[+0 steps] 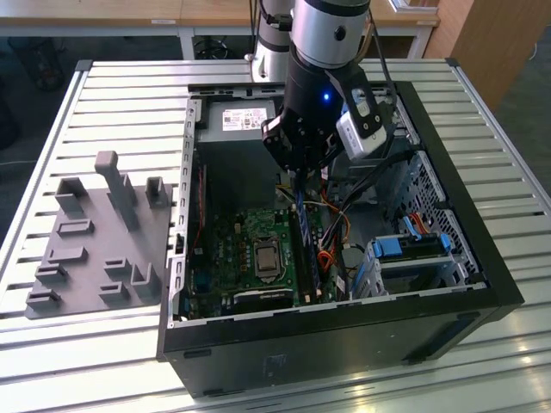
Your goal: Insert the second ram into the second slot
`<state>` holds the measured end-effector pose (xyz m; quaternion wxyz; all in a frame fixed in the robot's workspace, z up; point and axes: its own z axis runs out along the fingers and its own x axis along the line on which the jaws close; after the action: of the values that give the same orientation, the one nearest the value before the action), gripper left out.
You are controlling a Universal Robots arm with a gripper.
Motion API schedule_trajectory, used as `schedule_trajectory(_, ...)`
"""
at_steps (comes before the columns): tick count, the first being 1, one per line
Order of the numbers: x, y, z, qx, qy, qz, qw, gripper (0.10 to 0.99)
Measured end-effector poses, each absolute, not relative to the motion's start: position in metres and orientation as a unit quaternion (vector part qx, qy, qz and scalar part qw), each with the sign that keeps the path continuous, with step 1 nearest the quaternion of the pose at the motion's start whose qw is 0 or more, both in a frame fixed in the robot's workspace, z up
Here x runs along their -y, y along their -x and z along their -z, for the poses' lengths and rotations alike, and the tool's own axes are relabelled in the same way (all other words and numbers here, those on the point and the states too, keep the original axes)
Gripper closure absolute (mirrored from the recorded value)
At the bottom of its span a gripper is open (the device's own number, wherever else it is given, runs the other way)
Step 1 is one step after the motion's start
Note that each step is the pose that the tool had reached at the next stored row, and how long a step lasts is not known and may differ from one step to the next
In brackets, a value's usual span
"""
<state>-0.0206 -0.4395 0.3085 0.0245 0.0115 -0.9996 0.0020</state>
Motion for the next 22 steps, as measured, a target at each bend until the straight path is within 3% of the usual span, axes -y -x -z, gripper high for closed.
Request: schedule_trajectory(22, 0.447, 0.021, -0.290, 1.000, 0.001, 0.000, 0.024, 0.949)
